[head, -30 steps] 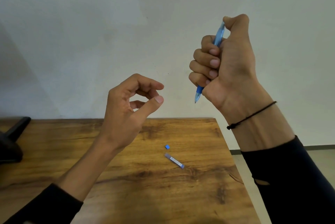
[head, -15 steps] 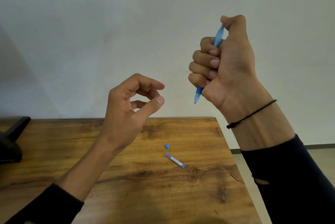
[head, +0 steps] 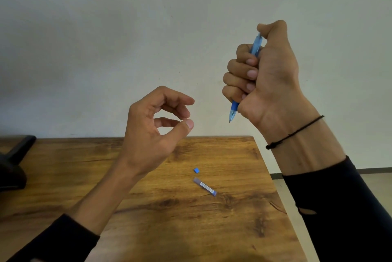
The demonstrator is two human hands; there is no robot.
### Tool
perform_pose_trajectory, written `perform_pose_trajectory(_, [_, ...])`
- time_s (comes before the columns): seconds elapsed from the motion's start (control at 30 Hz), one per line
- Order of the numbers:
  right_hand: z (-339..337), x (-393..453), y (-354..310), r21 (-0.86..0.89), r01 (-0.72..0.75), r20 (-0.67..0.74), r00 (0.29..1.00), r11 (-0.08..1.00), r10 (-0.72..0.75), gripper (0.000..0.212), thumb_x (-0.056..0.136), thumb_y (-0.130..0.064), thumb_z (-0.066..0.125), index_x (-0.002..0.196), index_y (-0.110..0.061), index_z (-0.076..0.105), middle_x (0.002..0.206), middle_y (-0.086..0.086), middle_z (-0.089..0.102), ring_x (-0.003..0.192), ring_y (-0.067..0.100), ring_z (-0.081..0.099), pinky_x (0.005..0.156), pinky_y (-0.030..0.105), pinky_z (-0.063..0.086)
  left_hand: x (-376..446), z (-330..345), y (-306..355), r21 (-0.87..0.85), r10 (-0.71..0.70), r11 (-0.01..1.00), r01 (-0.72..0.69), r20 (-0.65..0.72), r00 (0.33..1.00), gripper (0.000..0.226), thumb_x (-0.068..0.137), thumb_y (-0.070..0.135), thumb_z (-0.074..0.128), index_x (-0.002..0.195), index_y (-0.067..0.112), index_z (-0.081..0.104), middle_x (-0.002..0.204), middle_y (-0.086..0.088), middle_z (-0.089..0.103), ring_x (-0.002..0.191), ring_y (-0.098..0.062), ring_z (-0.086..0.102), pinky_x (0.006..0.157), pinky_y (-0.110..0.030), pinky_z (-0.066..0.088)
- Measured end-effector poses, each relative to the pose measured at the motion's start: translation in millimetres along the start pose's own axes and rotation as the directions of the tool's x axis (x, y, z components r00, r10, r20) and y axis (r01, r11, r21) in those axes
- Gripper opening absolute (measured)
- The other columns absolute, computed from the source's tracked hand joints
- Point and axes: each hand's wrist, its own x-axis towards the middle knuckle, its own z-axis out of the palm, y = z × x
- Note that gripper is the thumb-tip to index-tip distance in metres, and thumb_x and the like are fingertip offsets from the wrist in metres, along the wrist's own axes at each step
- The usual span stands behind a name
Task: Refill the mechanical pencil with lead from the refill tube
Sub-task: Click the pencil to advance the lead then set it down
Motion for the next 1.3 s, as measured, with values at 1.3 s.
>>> perform_pose_trajectory(1.3, [-3.3, 4.3, 2.5, 0.031, -0.012, 0.039, 0.999, 0.999, 0.011, 0.055, 0.101, -0.049, 0.044, 0.057, -0.018, 0.035, 0.050, -0.003, 0.026, 0.045, 0.014, 0.016, 0.044, 0.026, 0.017, 0.0, -1.4, -0.3, 0.005, 0.008, 1.000, -0.008, 0.007, 1.000, 0.030, 0.081, 0.005, 0.080, 0.107, 0.020, 0.075, 0.089, 0.009, 0.072, 0.089, -0.017, 0.071, 0.074, -0.026, 0.061])
